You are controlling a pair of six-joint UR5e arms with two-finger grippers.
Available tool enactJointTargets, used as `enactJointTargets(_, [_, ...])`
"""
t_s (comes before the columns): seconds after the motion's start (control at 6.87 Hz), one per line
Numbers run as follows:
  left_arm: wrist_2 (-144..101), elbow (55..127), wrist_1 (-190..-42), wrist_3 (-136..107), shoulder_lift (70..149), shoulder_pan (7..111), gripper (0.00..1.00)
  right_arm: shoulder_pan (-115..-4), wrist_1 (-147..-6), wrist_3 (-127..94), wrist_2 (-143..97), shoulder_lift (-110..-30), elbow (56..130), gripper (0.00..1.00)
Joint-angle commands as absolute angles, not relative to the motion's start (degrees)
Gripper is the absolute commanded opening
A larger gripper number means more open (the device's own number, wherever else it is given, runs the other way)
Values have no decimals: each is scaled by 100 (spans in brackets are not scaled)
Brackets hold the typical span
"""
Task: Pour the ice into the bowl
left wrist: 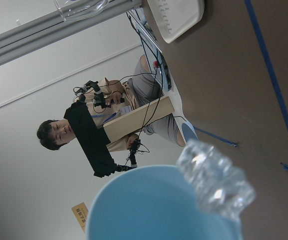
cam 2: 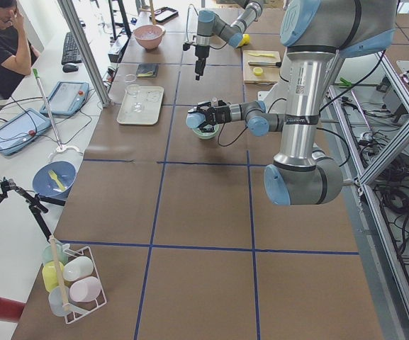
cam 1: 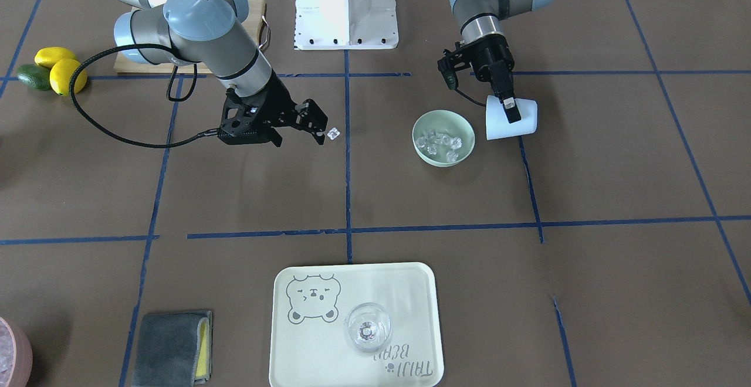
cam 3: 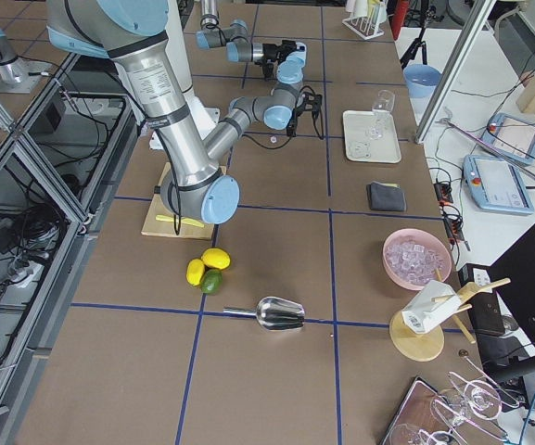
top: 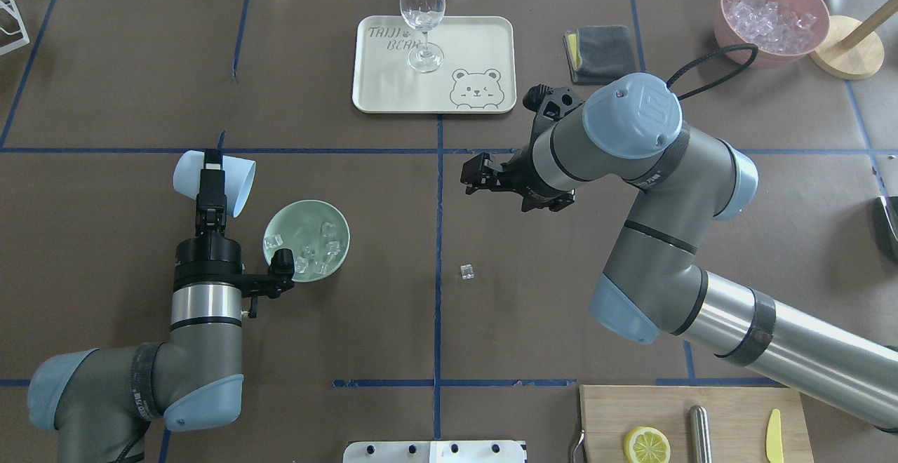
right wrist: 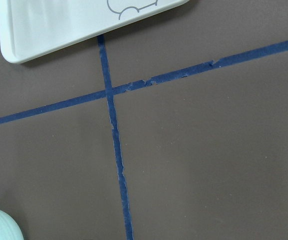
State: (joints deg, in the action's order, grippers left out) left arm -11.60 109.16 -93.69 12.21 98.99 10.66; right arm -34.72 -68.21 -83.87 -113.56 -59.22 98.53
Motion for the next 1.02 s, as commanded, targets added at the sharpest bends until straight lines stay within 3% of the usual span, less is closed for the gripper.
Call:
enactJointTargets(0.0, [-1160, 10933, -9369, 1222, 9896, 1063, 0, -3472, -6820, -8394, -11355, -5915, 9853, 100])
enactJointTargets(0.58, [-1983, 11372, -9378, 1222, 9888, 1063, 0, -3454, -6820, -8446, -11347, -5862, 9861, 100])
enactJointTargets(0.87, [-3053, 12133, -9387, 995, 9835, 1098, 0, -3445, -6820, -8472, -11347, -5827, 9896, 100])
